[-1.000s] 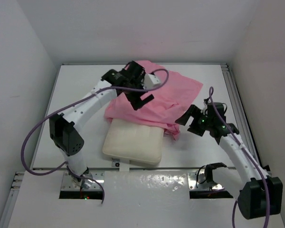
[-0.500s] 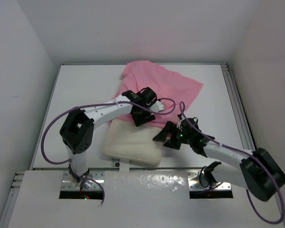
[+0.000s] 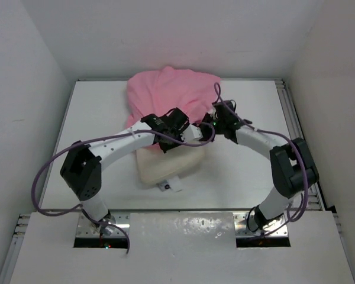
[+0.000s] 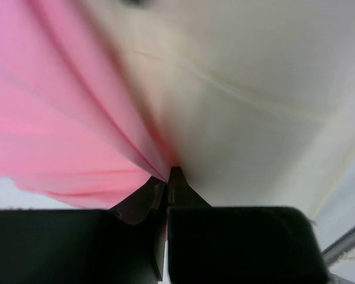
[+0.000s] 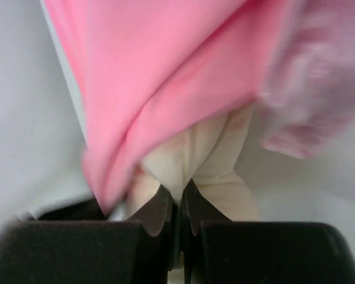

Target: Put the pillow into the pillowcase

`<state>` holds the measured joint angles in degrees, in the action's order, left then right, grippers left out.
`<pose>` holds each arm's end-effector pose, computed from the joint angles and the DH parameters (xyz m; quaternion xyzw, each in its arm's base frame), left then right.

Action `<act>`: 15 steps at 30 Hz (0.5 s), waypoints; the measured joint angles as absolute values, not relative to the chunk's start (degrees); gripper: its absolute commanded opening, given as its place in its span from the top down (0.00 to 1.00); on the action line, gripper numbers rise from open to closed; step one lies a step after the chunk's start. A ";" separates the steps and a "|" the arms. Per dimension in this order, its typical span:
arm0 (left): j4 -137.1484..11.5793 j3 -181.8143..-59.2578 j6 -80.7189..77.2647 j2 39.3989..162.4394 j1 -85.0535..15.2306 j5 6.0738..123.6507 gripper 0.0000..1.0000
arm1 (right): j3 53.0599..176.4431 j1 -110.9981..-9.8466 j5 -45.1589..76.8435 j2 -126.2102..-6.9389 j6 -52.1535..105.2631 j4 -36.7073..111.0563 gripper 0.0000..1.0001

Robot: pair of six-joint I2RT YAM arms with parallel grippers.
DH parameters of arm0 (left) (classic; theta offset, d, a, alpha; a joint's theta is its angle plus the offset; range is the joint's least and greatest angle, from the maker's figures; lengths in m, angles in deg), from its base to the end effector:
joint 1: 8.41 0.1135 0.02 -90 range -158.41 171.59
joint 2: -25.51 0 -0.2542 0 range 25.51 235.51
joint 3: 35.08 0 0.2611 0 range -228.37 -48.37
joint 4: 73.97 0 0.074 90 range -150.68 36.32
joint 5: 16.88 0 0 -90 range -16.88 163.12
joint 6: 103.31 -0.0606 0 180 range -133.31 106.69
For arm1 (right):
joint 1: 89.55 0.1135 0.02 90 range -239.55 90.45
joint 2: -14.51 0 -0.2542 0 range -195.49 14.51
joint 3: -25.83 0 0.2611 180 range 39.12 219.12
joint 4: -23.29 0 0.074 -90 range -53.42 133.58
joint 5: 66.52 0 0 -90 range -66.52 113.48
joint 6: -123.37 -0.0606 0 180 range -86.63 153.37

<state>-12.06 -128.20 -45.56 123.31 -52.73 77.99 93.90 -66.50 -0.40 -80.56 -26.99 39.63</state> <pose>0.2670 -0.2535 0.2207 0.5994 0.7733 0.0201 0.2059 0.3301 0.1671 0.1593 0.2097 0.8774 0.3996 0.1629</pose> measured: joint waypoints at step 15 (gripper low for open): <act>-12.48 -140.24 -33.27 129.15 -48.40 65.42 1.00 | 106.93 -80.34 1.81 -74.07 -13.44 57.68 0.01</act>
<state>-12.48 -140.24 -33.27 129.15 -48.40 65.42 106.93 -80.34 1.81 -74.07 -13.44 57.68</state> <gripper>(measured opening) 0.008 0.985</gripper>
